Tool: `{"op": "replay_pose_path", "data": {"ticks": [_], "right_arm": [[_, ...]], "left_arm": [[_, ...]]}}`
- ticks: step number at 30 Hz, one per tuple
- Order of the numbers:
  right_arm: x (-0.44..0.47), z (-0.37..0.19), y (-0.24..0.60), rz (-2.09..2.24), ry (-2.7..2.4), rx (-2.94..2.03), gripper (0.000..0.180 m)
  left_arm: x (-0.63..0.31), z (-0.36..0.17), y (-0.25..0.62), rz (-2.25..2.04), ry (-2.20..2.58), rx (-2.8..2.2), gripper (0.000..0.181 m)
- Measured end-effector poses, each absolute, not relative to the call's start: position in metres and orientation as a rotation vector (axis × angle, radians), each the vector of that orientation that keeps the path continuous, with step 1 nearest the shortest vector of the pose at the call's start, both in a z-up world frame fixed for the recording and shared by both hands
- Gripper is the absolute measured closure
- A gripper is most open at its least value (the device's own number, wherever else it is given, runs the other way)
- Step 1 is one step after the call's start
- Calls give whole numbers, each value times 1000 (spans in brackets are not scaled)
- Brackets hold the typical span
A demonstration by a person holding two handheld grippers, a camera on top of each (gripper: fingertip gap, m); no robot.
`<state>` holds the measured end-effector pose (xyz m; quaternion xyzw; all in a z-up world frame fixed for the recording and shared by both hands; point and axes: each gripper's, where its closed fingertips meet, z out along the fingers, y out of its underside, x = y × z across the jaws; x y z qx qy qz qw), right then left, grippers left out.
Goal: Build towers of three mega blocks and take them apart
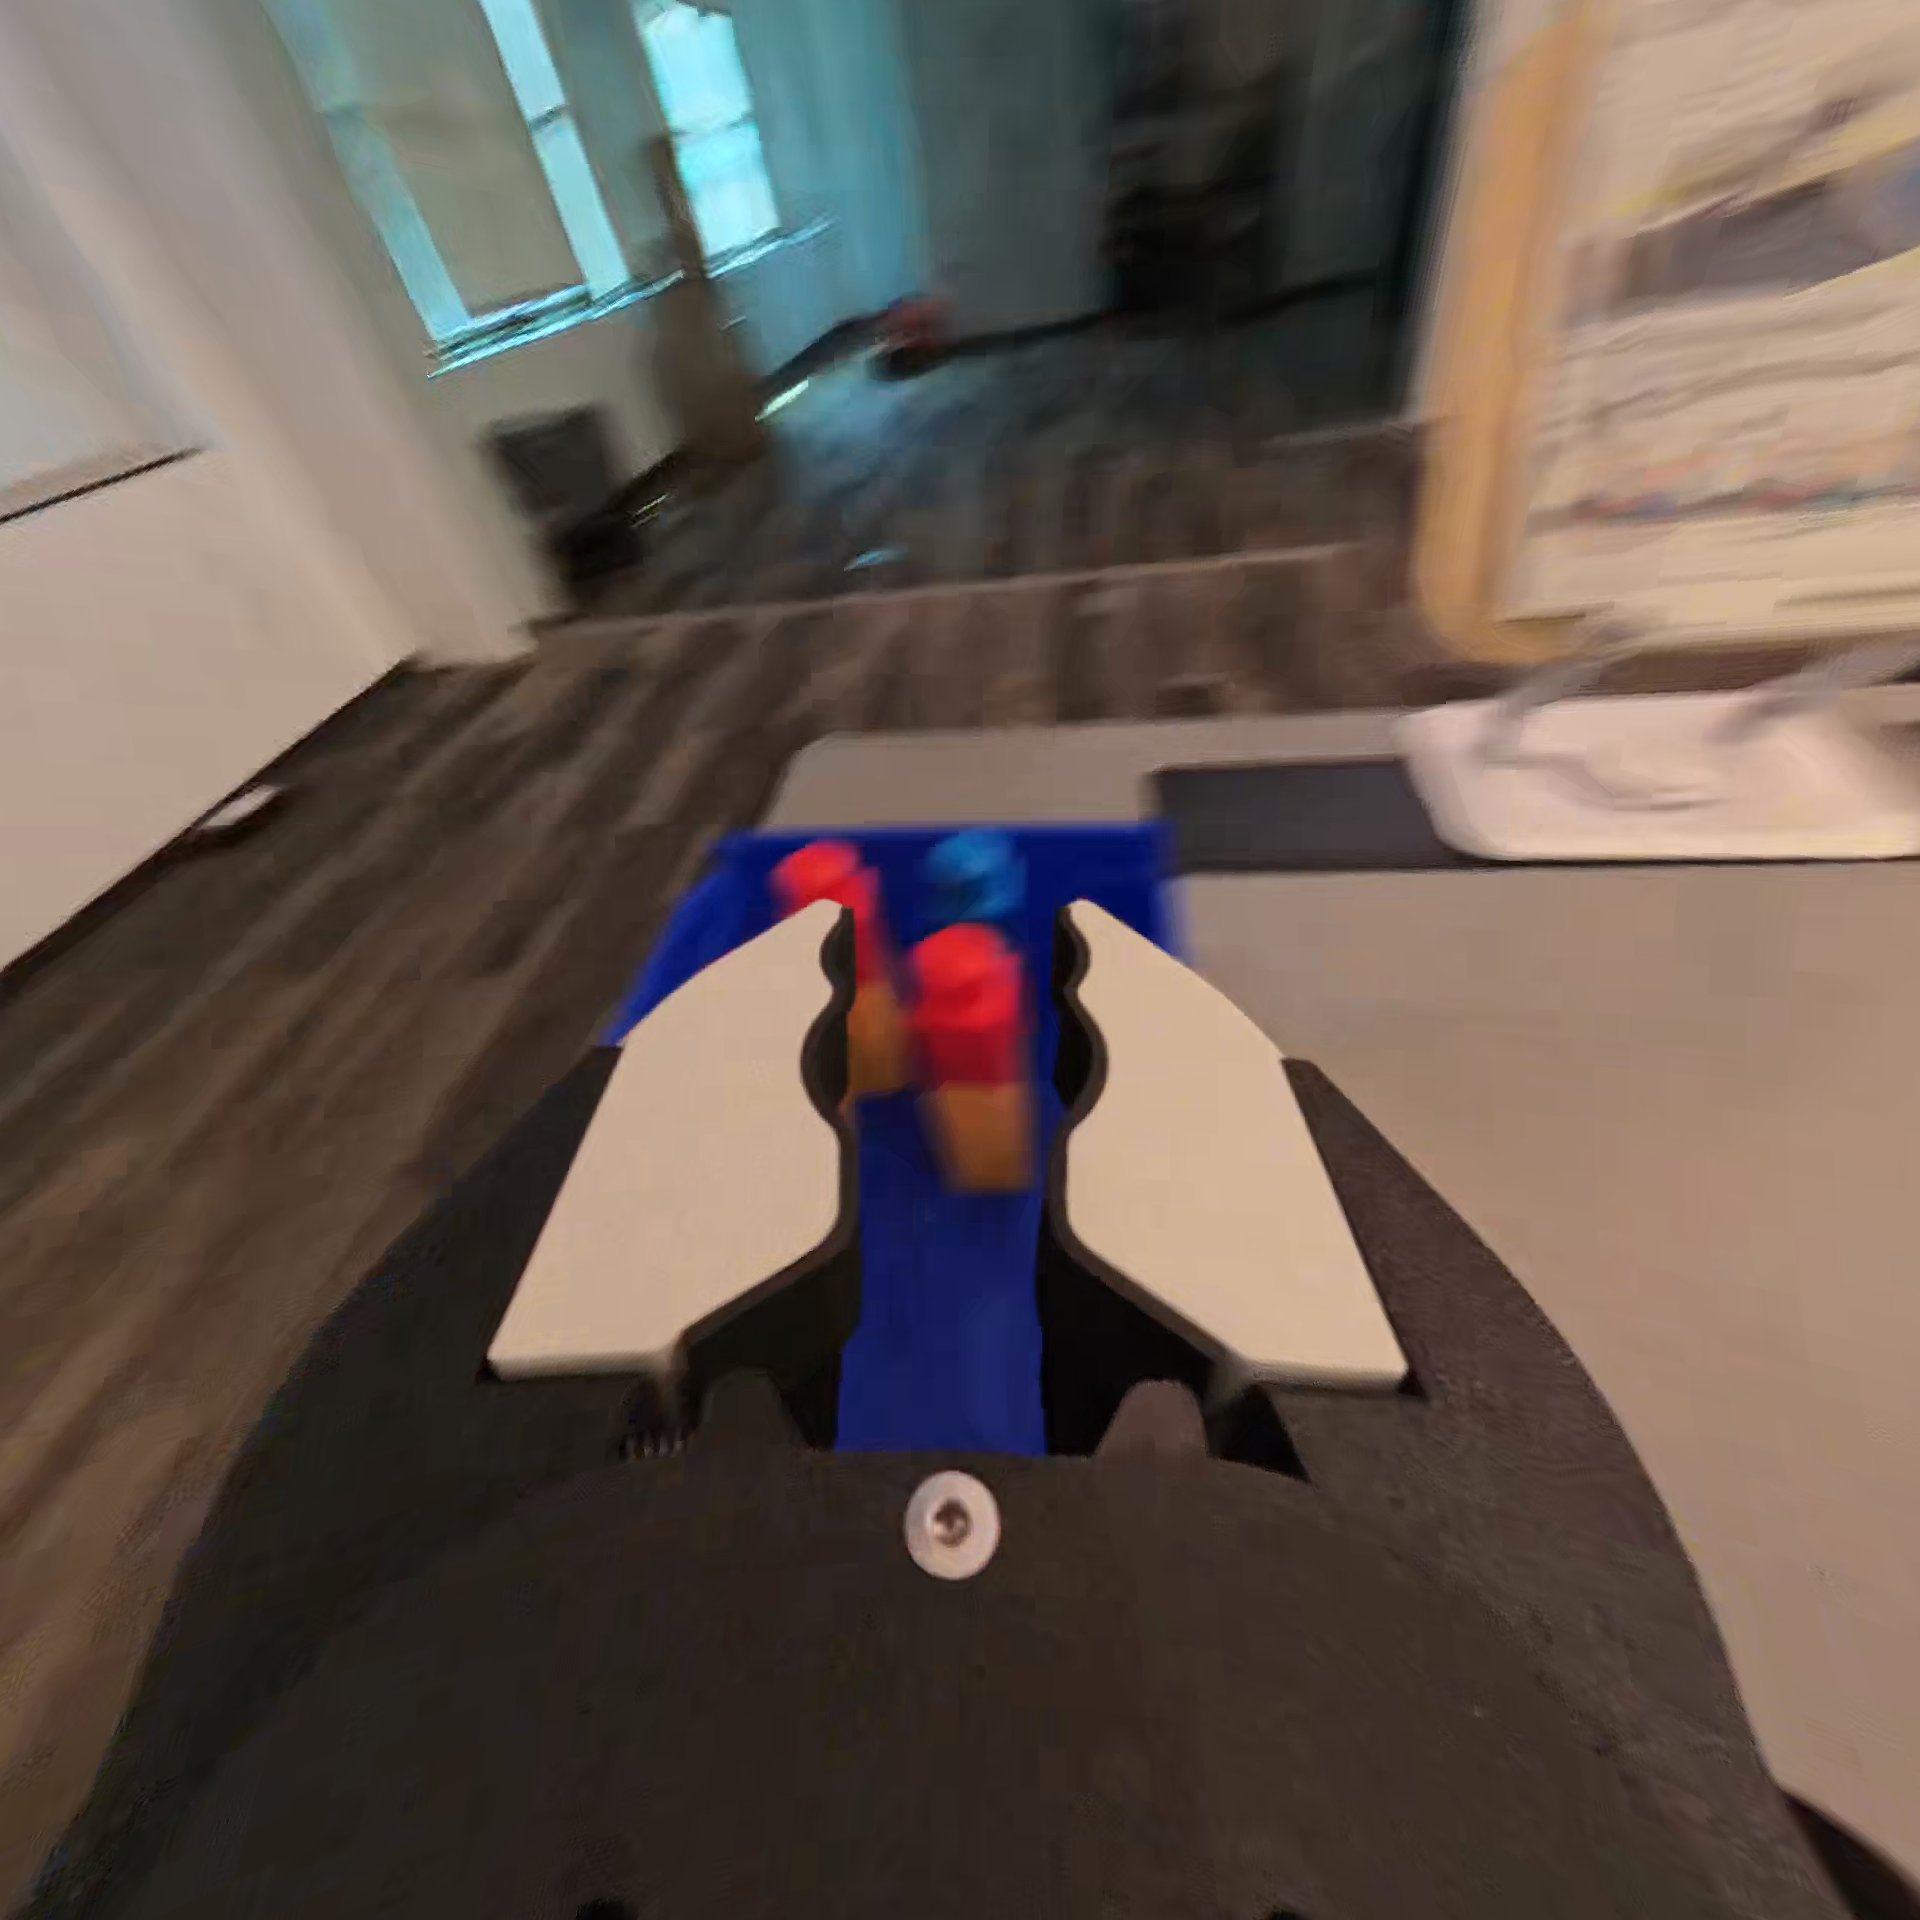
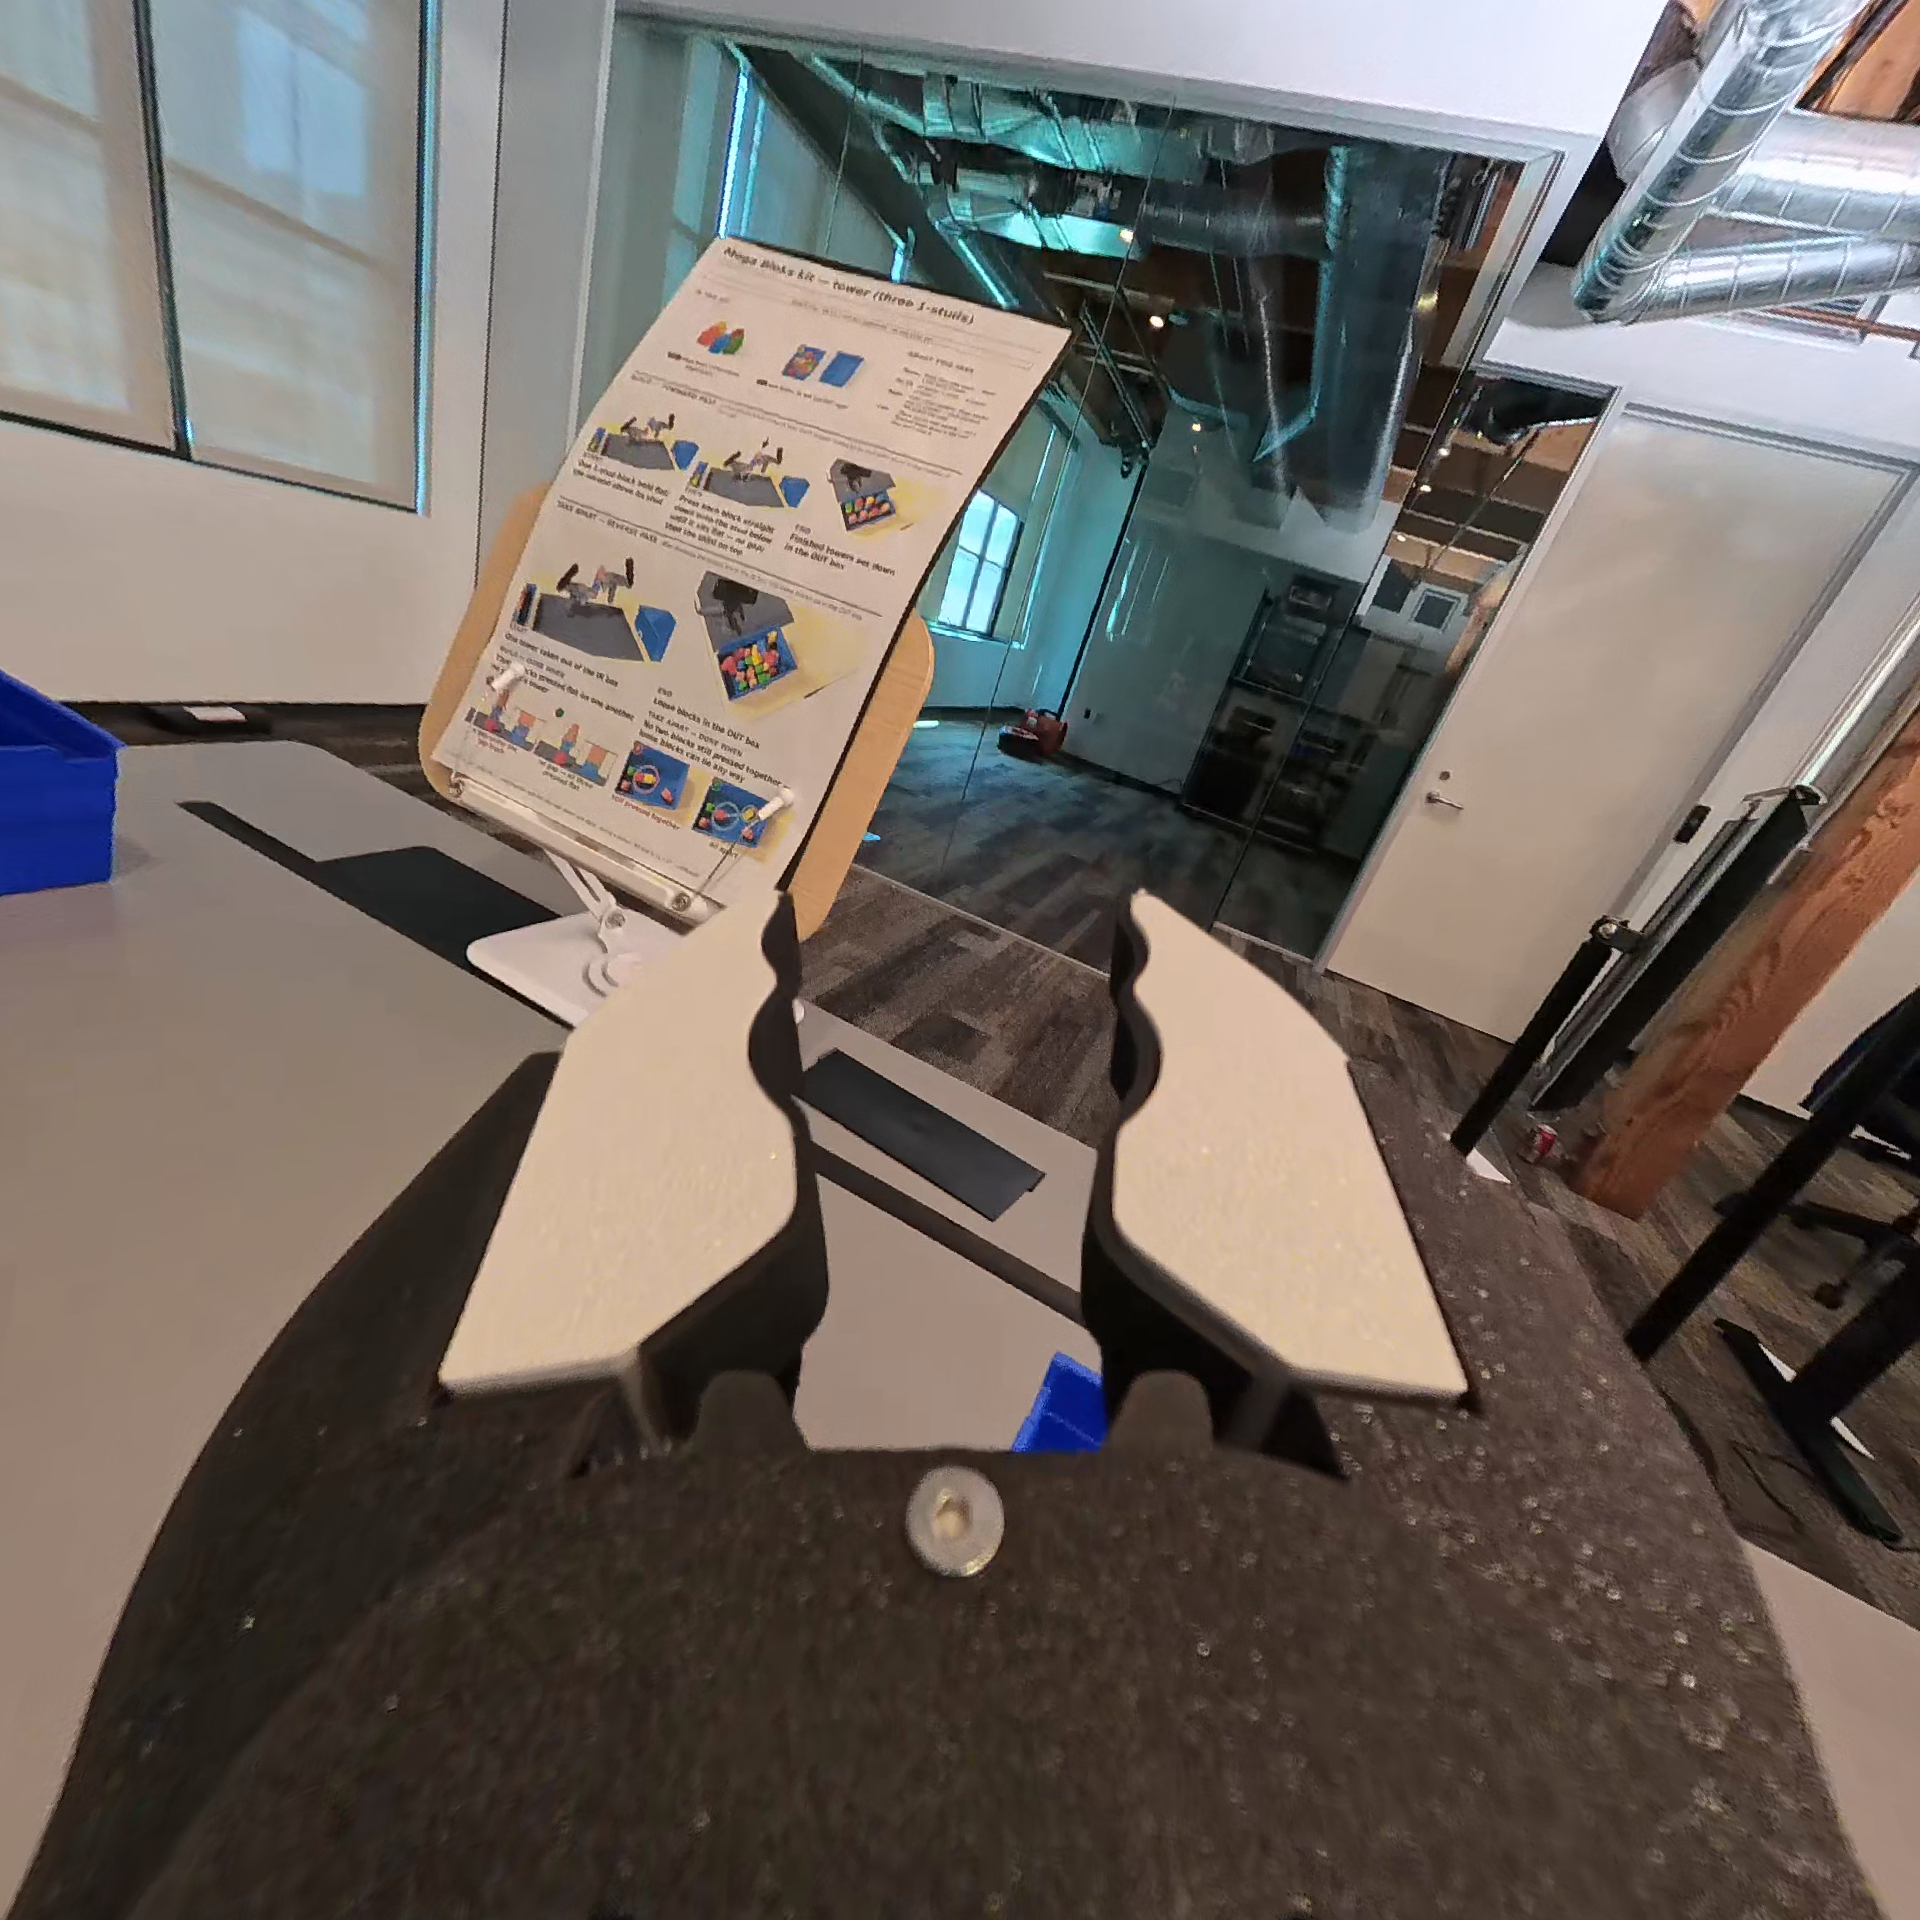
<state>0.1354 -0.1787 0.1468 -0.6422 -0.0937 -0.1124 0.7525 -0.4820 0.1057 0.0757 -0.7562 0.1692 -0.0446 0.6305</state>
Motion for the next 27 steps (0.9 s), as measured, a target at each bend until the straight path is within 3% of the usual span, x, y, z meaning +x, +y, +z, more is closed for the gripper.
{"op": "replay_pose_path", "data": {"ticks": [4,11,24,27], "right_arm": [[134,156,-185,-188,-187,-1334,124],[145,148,-191,-196,-141,-1364,123],[141,137,-177,-196,-165,-1442,124],[144,125,-170,-229,-176,-1513,124]], "left_arm": [[-554,6,131,19,273,-1982,141],[-544,-71,159,-27,384,-2196,121],[-546,-110,212,93,353,-2329,117],[-542,-118,217,10,330,-2339,129]]}}
